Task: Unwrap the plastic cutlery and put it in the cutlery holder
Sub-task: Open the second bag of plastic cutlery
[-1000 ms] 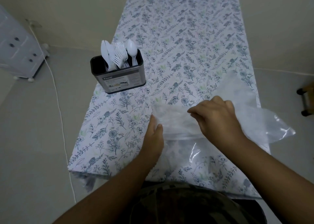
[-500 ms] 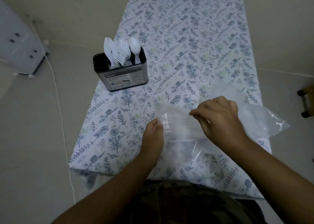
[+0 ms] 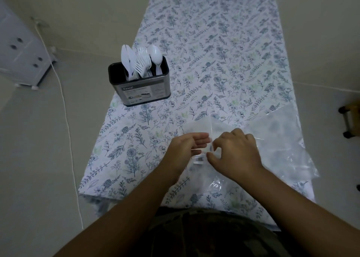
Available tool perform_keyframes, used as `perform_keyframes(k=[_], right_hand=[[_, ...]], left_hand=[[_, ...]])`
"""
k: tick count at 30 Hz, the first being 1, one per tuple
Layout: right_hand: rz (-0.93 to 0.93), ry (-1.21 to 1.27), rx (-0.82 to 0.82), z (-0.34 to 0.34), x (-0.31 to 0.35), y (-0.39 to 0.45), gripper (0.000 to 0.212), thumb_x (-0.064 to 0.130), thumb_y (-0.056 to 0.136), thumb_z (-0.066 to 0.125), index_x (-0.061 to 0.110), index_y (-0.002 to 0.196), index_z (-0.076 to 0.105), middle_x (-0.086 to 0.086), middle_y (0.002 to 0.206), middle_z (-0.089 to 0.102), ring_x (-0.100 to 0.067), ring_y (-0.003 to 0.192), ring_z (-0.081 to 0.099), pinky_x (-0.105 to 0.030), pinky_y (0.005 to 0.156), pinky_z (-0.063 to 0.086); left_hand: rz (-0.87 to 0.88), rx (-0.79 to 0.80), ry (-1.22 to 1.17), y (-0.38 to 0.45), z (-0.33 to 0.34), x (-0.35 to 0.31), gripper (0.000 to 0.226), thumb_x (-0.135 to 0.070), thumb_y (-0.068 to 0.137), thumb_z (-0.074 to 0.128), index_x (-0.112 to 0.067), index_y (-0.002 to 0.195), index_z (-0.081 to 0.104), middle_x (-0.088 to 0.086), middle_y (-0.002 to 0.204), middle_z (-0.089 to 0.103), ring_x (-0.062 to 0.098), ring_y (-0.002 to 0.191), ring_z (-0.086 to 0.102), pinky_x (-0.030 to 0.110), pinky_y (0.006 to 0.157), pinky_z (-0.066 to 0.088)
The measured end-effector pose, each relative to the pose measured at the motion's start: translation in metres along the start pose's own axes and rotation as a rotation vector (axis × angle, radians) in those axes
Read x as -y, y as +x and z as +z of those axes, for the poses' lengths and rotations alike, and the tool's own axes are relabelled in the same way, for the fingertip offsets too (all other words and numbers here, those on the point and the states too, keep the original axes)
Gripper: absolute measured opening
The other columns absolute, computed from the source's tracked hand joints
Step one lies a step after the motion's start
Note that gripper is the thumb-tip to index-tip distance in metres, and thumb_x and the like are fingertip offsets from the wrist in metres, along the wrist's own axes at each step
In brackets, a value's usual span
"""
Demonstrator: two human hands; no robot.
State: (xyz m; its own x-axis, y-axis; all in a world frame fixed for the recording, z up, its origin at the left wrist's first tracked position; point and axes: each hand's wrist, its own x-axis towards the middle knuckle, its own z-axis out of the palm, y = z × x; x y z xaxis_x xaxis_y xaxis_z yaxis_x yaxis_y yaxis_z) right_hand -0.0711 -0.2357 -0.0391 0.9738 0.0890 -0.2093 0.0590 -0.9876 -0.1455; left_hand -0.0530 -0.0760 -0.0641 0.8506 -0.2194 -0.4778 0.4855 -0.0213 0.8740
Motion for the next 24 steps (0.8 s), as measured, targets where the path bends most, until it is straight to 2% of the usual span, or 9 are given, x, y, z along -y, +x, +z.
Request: perform_keyframes(k=[3,5,7,10,13,16,17,21,24], right_hand=[[0.030,0.128,-0.046,0.005,-0.006,-0.001,0.026,0.046,0.092,0.055,0.029,0.088,0.074,0.012,0.097,0.070,-0.016,0.109,0.049,-0.035,0.088,0.025],[0.053,0.250,-0.060,0.007,-0.012,-0.003,0.020,0.039,0.094,0.057,0.028,0.087,0.073,0.013,0.096,0.067,-0.011,0.113,0.047,-0.031,0.089,0.018],[0.056,0.334,-0.046,0.010,-0.019,-0.003,0.018,0.033,0.096,0.057,0.027,0.086,0.071,0.013,0.093,0.065,-0.009,0.112,0.046,-0.029,0.089,0.016],[0.047,0.468,-0.013,0.014,-0.026,-0.002,0.021,0.030,0.099,0.054,0.023,0.084,0.068,0.012,0.092,0.066,-0.011,0.108,0.048,-0.034,0.093,0.029],[0.037,0.566,-0.043,0.014,-0.030,-0.002,0.022,0.032,0.098,0.055,0.023,0.081,0.065,0.017,0.089,0.065,-0.014,0.105,0.052,-0.037,0.094,0.040],[0.013,0.596,-0.074,0.011,-0.031,-0.004,0.020,0.028,0.098,0.059,0.023,0.079,0.065,0.016,0.089,0.066,-0.014,0.103,0.053,-0.035,0.093,0.040],[0.008,0.593,-0.077,0.011,-0.031,-0.005,0.020,0.028,0.098,0.060,0.023,0.079,0.065,0.014,0.088,0.066,-0.014,0.102,0.053,-0.034,0.092,0.040],[0.035,0.596,-0.088,0.012,-0.033,-0.009,0.020,0.028,0.097,0.060,0.020,0.081,0.069,0.011,0.093,0.069,-0.012,0.105,0.051,-0.027,0.090,0.035],[0.065,0.629,-0.123,0.011,-0.033,-0.010,0.018,0.027,0.097,0.062,0.021,0.084,0.071,0.024,0.095,0.064,-0.008,0.106,0.049,-0.025,0.092,0.033]], left_hand=[[0.176,-0.060,0.375,0.000,-0.013,0.019,0.044,0.000,0.092,0.042,-0.017,0.125,0.065,0.000,0.118,0.068,0.013,0.102,0.066,0.023,0.087,0.055],[0.269,-0.038,0.624,0.003,-0.025,0.038,0.047,-0.007,0.091,0.047,-0.017,0.136,0.057,0.002,0.134,0.060,0.011,0.118,0.057,0.027,0.103,0.047],[0.272,0.011,0.741,0.005,-0.033,0.052,0.051,-0.016,0.093,0.051,-0.014,0.144,0.048,0.004,0.147,0.050,0.012,0.134,0.045,0.033,0.115,0.036],[0.379,-0.033,0.840,0.006,-0.031,0.054,0.050,-0.028,0.092,0.057,-0.011,0.140,0.053,0.004,0.139,0.057,0.014,0.129,0.048,0.035,0.113,0.039],[0.488,0.071,0.928,0.008,-0.010,0.036,0.055,-0.028,0.089,0.068,-0.009,0.138,0.052,0.006,0.133,0.058,0.017,0.123,0.048,0.027,0.107,0.036],[0.429,0.143,1.046,0.027,0.009,0.034,0.083,-0.038,0.077,0.077,-0.004,0.144,0.040,0.012,0.139,0.050,0.028,0.128,0.042,0.038,0.112,0.034],[0.390,0.144,1.124,0.033,0.014,0.036,0.086,-0.044,0.074,0.076,-0.005,0.142,0.039,0.012,0.137,0.049,0.029,0.128,0.042,0.042,0.112,0.035],[0.274,0.106,1.359,0.046,0.031,0.037,0.075,-0.048,0.072,0.072,-0.010,0.131,0.044,0.010,0.130,0.051,0.030,0.123,0.045,0.045,0.105,0.037],[0.275,0.100,1.375,0.049,0.042,0.030,0.061,-0.036,0.077,0.069,-0.008,0.126,0.047,0.011,0.127,0.052,0.029,0.117,0.047,0.041,0.100,0.042]])
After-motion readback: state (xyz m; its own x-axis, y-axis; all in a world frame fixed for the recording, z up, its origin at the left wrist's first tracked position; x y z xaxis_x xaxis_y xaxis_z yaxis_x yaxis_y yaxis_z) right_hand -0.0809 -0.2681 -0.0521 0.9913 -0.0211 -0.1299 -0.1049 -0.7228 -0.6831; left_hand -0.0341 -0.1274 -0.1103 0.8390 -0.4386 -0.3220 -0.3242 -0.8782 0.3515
